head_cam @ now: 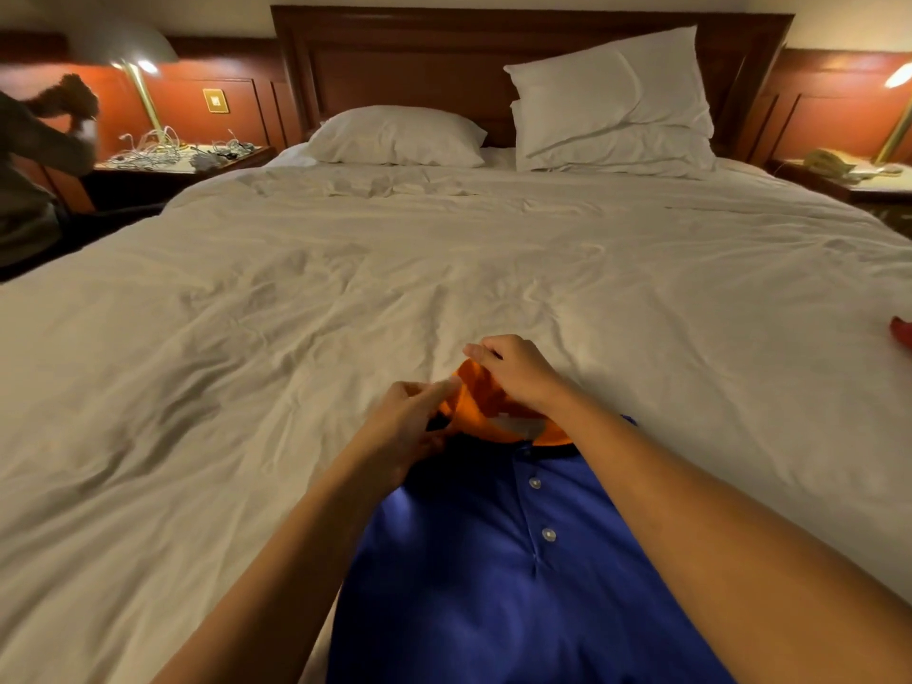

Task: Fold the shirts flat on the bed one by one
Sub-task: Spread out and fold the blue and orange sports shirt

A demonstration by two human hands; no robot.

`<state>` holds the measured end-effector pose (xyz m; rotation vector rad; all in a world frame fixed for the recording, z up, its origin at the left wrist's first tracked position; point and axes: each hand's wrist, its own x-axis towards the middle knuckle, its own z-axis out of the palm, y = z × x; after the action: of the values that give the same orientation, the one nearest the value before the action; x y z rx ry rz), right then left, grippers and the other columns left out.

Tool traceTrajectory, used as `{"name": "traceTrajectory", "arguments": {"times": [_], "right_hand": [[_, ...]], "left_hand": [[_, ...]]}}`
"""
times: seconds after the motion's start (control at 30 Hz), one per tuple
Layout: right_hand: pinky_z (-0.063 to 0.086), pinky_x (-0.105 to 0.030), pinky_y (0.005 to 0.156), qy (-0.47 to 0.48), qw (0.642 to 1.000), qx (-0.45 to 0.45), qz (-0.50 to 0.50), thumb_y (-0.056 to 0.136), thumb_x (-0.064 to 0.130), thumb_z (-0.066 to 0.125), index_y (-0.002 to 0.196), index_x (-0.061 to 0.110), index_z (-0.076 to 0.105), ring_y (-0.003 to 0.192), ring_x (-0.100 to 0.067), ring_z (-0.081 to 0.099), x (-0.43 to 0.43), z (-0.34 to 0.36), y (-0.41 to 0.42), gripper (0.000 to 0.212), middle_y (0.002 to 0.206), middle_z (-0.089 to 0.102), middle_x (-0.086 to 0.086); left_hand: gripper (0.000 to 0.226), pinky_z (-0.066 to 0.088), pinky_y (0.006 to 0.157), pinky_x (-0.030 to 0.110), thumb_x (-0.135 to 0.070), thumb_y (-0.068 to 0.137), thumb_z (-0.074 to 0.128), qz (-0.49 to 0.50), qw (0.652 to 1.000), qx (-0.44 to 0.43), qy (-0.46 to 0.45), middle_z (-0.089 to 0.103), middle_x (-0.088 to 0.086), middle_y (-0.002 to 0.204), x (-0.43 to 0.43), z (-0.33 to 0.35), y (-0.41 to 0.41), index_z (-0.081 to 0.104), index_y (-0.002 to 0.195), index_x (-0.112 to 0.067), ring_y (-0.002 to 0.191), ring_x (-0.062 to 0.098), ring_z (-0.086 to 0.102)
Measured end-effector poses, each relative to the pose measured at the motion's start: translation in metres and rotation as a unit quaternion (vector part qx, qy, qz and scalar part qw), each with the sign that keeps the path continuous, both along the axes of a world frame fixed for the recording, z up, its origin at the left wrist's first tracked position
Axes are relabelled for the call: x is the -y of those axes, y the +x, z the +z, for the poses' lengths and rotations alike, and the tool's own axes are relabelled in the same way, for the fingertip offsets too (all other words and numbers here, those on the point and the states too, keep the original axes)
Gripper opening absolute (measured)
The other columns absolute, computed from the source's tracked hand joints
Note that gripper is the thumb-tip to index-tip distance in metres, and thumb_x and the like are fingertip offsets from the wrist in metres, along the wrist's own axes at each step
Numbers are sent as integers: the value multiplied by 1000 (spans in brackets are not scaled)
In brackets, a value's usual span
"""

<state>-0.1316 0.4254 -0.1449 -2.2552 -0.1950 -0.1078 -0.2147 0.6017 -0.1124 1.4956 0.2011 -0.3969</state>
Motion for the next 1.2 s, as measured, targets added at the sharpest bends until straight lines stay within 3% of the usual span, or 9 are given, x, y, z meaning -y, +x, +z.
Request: {"name": "traceTrajectory", "arguments": {"times": [0.17, 0.4, 0.5, 0.6, 0.7, 0.77, 0.87, 1.03, 1.2], "right_hand": [[48, -36, 64, 26, 999, 37, 3, 94, 43, 63, 67, 15, 57, 61, -24, 58, -2, -1, -1, 39, 61, 60, -5], [45, -32, 58, -10, 996, 88, -32, 93, 47, 62, 61, 25, 51, 52, -6, 48, -7, -4, -1, 40, 54, 51, 8], [38, -25, 55, -22, 994, 93, -46, 94, 48, 61, 61, 27, 49, 51, -5, 48, -8, -6, -2, 41, 53, 51, 8], [39, -23, 56, -29, 994, 90, -47, 94, 49, 59, 63, 27, 51, 51, -5, 49, -8, -7, -3, 39, 55, 52, 8], [36, -20, 54, -32, 994, 94, -40, 95, 48, 60, 63, 28, 50, 49, -2, 50, -7, -7, -7, 38, 54, 51, 10], [37, -22, 55, -25, 994, 100, -38, 95, 47, 60, 63, 27, 51, 51, -5, 50, -5, -8, -8, 39, 54, 51, 9], [41, -26, 57, -29, 994, 99, -46, 95, 48, 60, 65, 21, 54, 55, -8, 51, -4, -8, -7, 40, 56, 53, 6], [43, -31, 58, -19, 997, 76, -30, 95, 47, 60, 61, 20, 48, 52, -11, 45, -2, -8, 0, 45, 55, 49, 5], [38, -32, 55, -21, 999, 23, -42, 97, 50, 54, 57, 18, 41, 51, -13, 40, -1, -4, 11, 53, 51, 41, 5]], "left_hand": [[40, 61, 65, 32, -30, 85, 75, 22, 980, 77, 179, 70, 9, 92, 3, 0, 0, 50, 114, -18, 73, 19, 72], [32, 59, 83, 54, -3, 91, 53, 20, 984, 77, 159, 68, 17, 92, 4, 5, -2, 50, 115, -25, 81, 37, 71], [30, 58, 66, 36, -10, 95, 41, -3, 967, 119, 223, 65, 8, 80, 5, 4, -5, 67, 98, -25, 60, 20, 63], [33, 55, 55, 25, -43, 98, 48, -18, 956, 121, 268, 69, 1, 71, 6, 6, -9, 70, 79, -27, 48, 11, 63], [32, 52, 50, 20, -50, 91, 64, -29, 953, 126, 273, 71, 4, 76, 3, 2, -10, 68, 87, -18, 56, 13, 67], [20, 57, 60, 28, -32, 87, 75, -15, 957, 126, 259, 71, 9, 87, 0, 1, -11, 65, 93, -16, 71, 21, 70], [37, 61, 74, 37, -11, 78, 83, -1, 977, 89, 191, 74, 9, 86, -7, 1, -13, 60, 107, -18, 80, 25, 73], [52, 56, 54, 20, 3, 76, 80, 28, 999, 31, 26, 75, 4, 70, -17, 4, -18, 59, 121, -12, 62, 13, 73], [32, 62, 77, 32, -3, 82, 75, 7, 1000, 7, -8, 74, 23, 96, -25, -2, -18, 70, 113, 1, 77, 25, 72]]}}
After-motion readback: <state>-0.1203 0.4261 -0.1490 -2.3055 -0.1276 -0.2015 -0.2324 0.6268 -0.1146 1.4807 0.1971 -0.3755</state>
